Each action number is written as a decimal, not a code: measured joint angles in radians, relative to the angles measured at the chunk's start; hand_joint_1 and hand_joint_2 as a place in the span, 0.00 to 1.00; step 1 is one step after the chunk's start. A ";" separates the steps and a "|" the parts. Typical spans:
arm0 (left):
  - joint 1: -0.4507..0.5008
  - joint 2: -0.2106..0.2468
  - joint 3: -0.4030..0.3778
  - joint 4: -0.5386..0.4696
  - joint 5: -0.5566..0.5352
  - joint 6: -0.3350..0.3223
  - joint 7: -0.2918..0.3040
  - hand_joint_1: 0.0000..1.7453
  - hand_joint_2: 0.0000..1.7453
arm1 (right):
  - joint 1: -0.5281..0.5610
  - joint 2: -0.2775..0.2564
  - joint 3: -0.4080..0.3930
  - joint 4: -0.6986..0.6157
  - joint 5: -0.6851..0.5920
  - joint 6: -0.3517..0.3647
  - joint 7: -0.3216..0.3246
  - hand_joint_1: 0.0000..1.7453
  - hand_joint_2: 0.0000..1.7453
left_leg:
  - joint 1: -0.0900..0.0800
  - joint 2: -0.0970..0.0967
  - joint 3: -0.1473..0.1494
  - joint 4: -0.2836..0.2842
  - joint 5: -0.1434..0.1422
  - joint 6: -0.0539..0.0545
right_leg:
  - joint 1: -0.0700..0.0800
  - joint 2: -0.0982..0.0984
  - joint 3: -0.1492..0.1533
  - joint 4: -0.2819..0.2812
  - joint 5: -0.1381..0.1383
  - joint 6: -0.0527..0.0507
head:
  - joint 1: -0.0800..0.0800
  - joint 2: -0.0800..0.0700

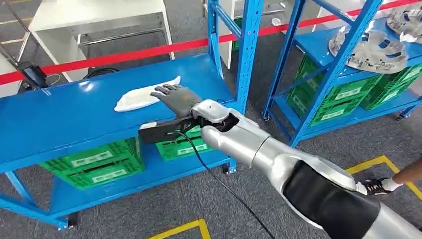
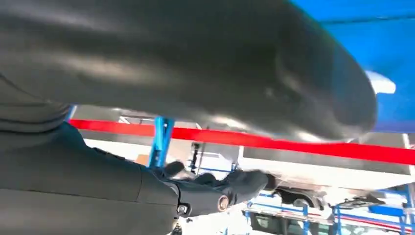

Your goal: Take the parts from the cabinet and place them on the table.

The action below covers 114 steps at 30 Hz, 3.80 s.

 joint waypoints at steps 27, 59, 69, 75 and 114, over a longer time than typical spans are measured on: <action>-0.010 0.002 0.000 -0.004 -0.033 -0.008 0.018 0.00 0.00 | 0.048 0.011 0.003 -0.041 -0.001 -0.025 0.000 0.00 0.00 | 0.005 0.005 0.138 -0.190 0.092 -0.008 | -0.002 -0.008 -0.076 0.000 0.062 0.017 | 0.013 0.000; -0.027 -0.002 0.000 -0.002 -0.037 0.001 0.036 0.00 0.00 | 0.141 0.087 0.015 -0.044 -0.108 0.099 -0.042 0.00 1.00 | 0.009 0.003 0.044 -0.153 0.067 -0.016 | -0.011 -0.009 -0.069 0.017 0.048 0.018 | 0.005 0.000; -0.023 0.001 0.000 -0.001 -0.039 0.005 0.033 0.00 0.00 | 0.186 0.103 0.070 -0.122 -0.125 0.114 -0.035 0.00 1.00 | 0.002 0.004 0.006 -0.257 0.136 -0.004 | -0.001 0.001 -0.033 0.037 -0.012 0.035 | 0.003 0.000; -0.018 -0.010 0.000 -0.001 -0.042 0.005 0.032 0.00 0.00 | 0.193 0.101 0.084 -0.162 -0.142 0.130 -0.032 0.00 1.00 | 0.005 0.003 0.004 -0.261 0.157 0.003 | 0.004 0.002 -0.027 0.029 -0.011 0.014 | 0.004 0.000; -0.025 -0.008 0.000 -0.002 -0.065 -0.007 0.039 0.00 0.00 | 0.270 0.040 0.217 -0.389 -0.290 0.240 -0.017 0.00 1.00 | 0.005 0.004 0.007 -0.263 0.155 0.008 | 0.003 0.001 -0.023 0.024 -0.014 0.043 | 0.003 0.000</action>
